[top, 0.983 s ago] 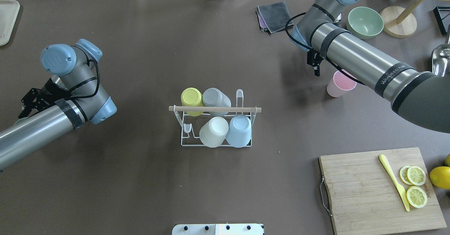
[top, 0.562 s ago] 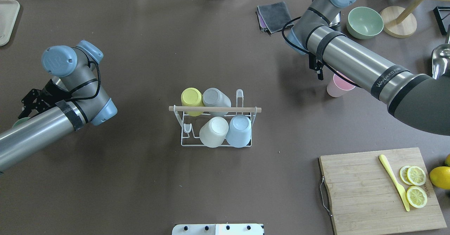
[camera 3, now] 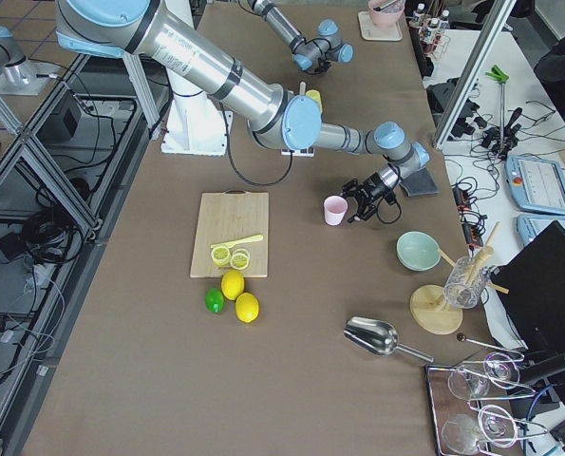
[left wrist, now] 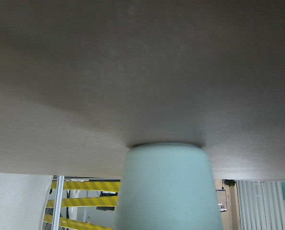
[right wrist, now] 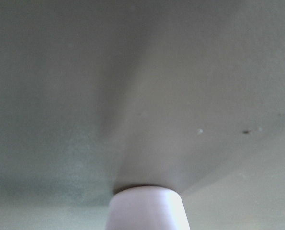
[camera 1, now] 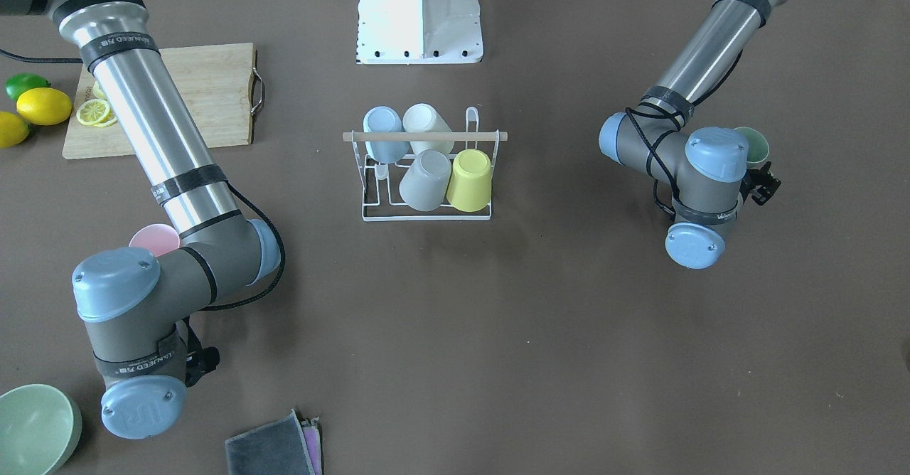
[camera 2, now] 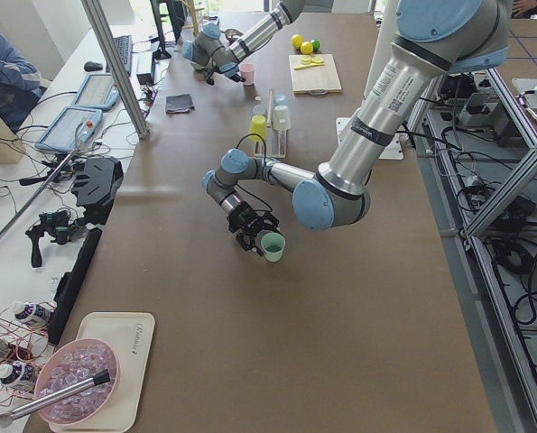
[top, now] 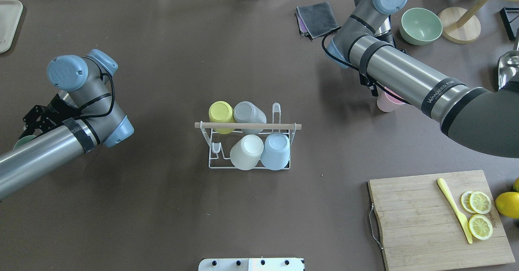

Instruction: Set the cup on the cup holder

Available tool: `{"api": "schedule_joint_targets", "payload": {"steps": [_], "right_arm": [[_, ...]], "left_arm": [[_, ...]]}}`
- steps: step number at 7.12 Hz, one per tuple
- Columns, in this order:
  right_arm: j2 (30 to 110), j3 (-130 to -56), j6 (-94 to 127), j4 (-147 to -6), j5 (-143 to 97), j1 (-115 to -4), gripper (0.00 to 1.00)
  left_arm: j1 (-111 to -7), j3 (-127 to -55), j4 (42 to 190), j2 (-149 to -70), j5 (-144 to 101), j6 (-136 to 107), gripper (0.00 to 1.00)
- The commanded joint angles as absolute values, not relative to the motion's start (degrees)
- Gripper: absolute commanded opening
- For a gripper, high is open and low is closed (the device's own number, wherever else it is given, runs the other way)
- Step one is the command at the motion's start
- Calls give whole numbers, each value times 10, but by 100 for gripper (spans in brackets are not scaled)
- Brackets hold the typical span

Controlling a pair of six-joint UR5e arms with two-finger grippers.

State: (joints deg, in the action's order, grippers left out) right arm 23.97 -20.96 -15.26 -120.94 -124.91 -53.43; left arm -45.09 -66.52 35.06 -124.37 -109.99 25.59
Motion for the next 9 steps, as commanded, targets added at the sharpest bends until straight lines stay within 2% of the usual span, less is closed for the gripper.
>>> {"api": "schedule_joint_targets", "payload": {"steps": [1, 2, 3, 5, 8, 9], "right_arm": [[226, -184, -152, -1209, -1239, -531, 100], [222, -182, -152, -1208, -1239, -529, 100], [222, -181, -152, -1208, -1239, -528, 100], [222, -177, -153, -1208, -1240, -523, 100], [222, -173, -155, -1208, -1242, -511, 100], [222, -168, -161, -1208, -1242, -511, 100]], "left_arm": [[-449, -665, 350, -1244, -1101, 256, 65], [-449, -665, 350, -1244, -1101, 257, 33], [-450, -665, 350, -1244, -1101, 257, 12], [-462, -678, 350, -1246, -1099, 260, 0], [-474, -696, 350, -1245, -1098, 264, 0], [-510, -737, 354, -1244, -1103, 262, 0]]}}
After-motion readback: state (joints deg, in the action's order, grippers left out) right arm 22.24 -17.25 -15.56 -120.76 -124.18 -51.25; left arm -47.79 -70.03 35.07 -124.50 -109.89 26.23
